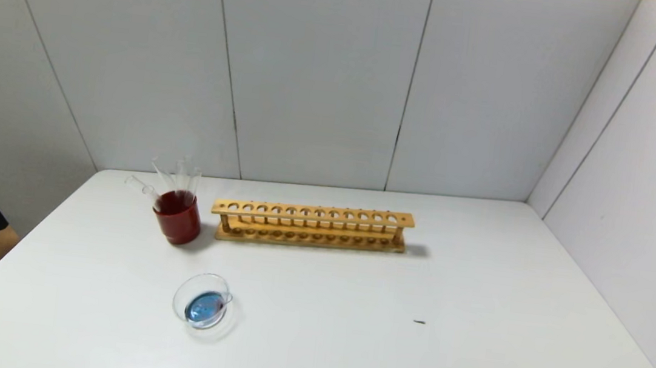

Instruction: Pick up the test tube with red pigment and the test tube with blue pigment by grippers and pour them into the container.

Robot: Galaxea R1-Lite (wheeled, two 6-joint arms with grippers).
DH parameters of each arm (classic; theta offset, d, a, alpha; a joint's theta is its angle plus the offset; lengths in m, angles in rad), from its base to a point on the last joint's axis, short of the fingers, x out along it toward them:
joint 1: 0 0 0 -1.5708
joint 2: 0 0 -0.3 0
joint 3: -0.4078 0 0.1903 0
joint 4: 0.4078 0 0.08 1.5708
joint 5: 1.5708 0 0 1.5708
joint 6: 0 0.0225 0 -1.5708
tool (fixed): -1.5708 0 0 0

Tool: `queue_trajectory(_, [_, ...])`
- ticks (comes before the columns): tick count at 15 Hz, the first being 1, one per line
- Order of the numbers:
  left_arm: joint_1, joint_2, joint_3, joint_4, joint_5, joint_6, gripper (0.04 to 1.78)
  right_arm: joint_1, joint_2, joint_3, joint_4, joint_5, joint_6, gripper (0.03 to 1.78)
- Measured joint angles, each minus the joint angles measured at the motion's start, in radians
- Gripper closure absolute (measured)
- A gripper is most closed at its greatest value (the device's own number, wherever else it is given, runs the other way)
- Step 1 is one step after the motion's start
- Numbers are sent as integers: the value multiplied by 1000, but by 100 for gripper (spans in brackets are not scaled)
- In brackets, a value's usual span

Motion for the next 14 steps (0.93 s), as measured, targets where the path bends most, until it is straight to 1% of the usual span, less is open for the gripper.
queue_trajectory(10, [-1,0,-4,9,-2,-3,7,0,0,0,-1,0,4,6])
queue_trajectory(14, [-1,0,-4,7,-3,-26,7,0,0,0,-1,0,5,6])
